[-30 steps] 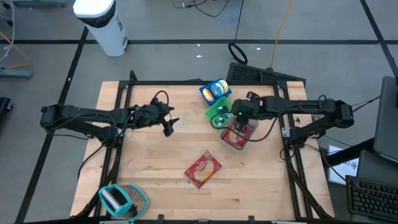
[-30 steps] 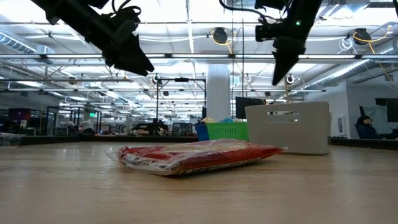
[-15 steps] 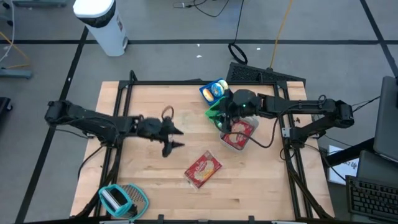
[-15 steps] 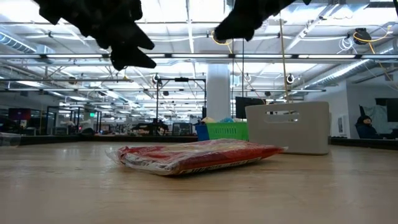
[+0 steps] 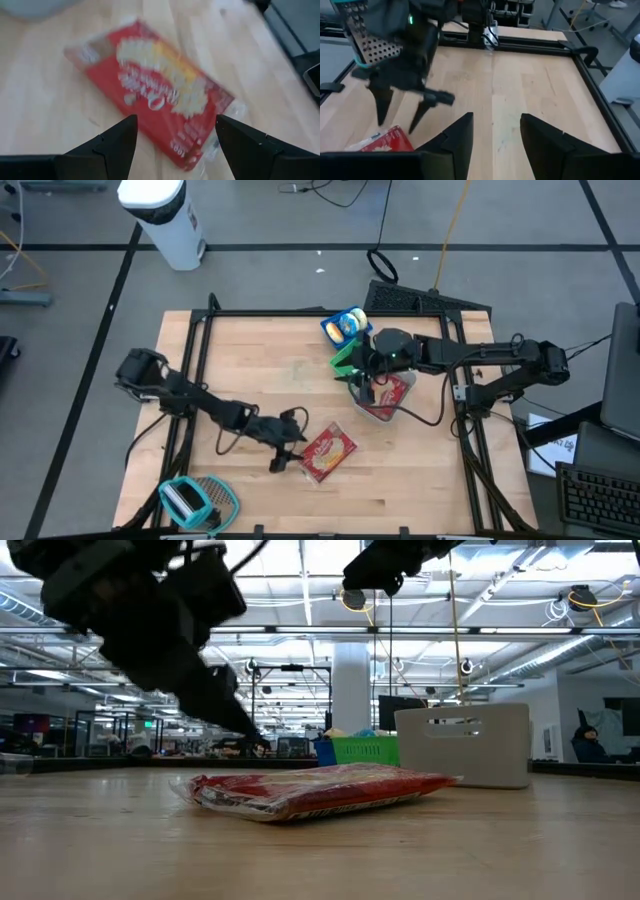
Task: Pick & Place Food Item
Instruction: Put the red popcorn bag into the gray bin
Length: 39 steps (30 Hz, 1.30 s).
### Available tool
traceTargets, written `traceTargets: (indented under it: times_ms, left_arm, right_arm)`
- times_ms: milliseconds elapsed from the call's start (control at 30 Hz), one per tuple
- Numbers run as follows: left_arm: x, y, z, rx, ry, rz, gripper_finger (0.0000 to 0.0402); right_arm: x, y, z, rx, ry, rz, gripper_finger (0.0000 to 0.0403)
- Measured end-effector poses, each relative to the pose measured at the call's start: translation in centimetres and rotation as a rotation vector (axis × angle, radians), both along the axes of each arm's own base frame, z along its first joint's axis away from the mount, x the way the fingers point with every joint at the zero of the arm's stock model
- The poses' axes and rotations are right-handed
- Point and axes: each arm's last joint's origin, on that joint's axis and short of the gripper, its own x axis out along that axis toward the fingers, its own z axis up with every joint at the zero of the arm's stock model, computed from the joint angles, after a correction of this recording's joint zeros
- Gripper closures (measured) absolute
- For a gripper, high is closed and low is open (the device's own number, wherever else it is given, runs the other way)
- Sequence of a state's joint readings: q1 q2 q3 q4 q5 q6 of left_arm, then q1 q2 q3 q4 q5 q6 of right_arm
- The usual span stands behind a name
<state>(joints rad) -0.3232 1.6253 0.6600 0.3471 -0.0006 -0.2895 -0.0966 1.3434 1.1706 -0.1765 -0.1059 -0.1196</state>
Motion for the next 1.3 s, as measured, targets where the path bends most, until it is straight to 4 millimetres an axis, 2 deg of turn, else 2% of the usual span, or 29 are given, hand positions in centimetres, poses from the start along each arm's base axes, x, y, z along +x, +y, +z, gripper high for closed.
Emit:
traceTargets:
  times_ms: [200, 367, 567, 700, 900, 967, 1000, 1167, 1300]
  left_arm:
    - [0.5, -0.6, -3.0, 0.051, 0.089, 0.055, 0.0131]
    - [1.2, -0.8, -4.0, 0.019, 0.118, 0.108, 0.0131]
    - [1.0, -0.8, -4.7, -0.002, 0.173, 0.116, 0.0136]
    - [0.9, -0.7, -4.9, 0.001, 0.196, 0.110, 0.0192]
    - [1.0, -0.1, -5.0, 0.046, 0.200, 0.073, 0.0341]
    - [1.0, 0.4, -4.5, 0.083, 0.186, 0.048, 0.0383]
    - [1.0, 0.6, -4.3, 0.106, 0.184, 0.042, 0.0389]
    - [0.0, 2.1, -1.7, 0.323, 0.160, 0.057, 0.0395]
    - [-1.8, 3.4, 2.0, 0.497, 0.131, 0.144, 0.0397]
  right_arm:
    - [0.1, 0.6, 0.2, -0.003, -0.024, 0.021, 0.0258]
    - [0.2, 1.2, 0.3, -0.002, -0.031, 0.038, 0.0263]
    - [0.2, 1.4, 0.3, -0.001, -0.036, 0.046, 0.0268]
    - [0.2, 1.4, 0.3, -0.001, -0.029, 0.045, 0.0269]
    - [0.0, 1.3, -0.1, 0.051, 0.014, -0.008, 0.0271]
    - [0.1, 1.2, -0.4, 0.066, 0.033, -0.019, 0.0272]
    - [0.2, 1.1, -0.5, 0.068, 0.042, -0.021, 0.0272]
    - [0.1, 0.8, -0.8, 0.067, 0.067, -0.037, 0.0273]
    - [-0.9, 0.4, -0.5, 0.054, 0.102, -0.140, 0.0273]
